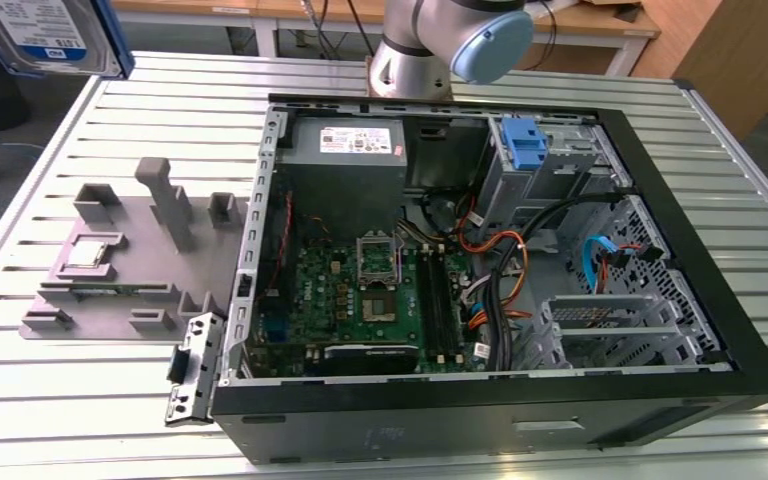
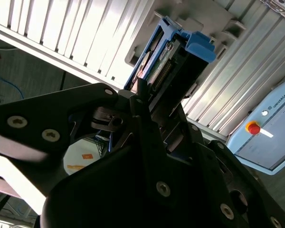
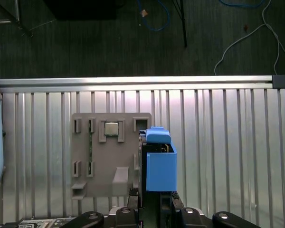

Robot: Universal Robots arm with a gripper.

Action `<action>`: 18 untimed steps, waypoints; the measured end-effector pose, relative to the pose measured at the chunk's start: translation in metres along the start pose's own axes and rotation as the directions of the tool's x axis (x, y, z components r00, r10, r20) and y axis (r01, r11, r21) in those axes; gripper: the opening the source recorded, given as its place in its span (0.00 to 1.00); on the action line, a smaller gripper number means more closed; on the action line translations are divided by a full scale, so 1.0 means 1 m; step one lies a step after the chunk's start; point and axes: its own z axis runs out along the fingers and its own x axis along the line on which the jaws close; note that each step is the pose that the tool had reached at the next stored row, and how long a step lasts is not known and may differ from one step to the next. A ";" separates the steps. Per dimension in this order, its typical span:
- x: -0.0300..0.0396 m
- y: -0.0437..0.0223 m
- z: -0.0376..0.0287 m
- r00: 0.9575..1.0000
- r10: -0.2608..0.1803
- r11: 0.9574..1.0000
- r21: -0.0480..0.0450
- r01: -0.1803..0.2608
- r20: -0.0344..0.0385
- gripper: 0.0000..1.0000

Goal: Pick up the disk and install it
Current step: 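Pick up the disk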

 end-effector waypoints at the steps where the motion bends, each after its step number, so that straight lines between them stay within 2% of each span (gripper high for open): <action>1: 0.0000 -0.0007 0.0000 1.000 0.000 1.000 0.000 0.000 0.000 0.35; 9: -0.0002 -0.0063 -0.0001 1.000 0.000 1.000 0.000 0.000 0.000 0.35; 18: -0.0007 -0.0168 -0.0002 1.000 0.000 1.000 0.000 0.000 0.000 0.35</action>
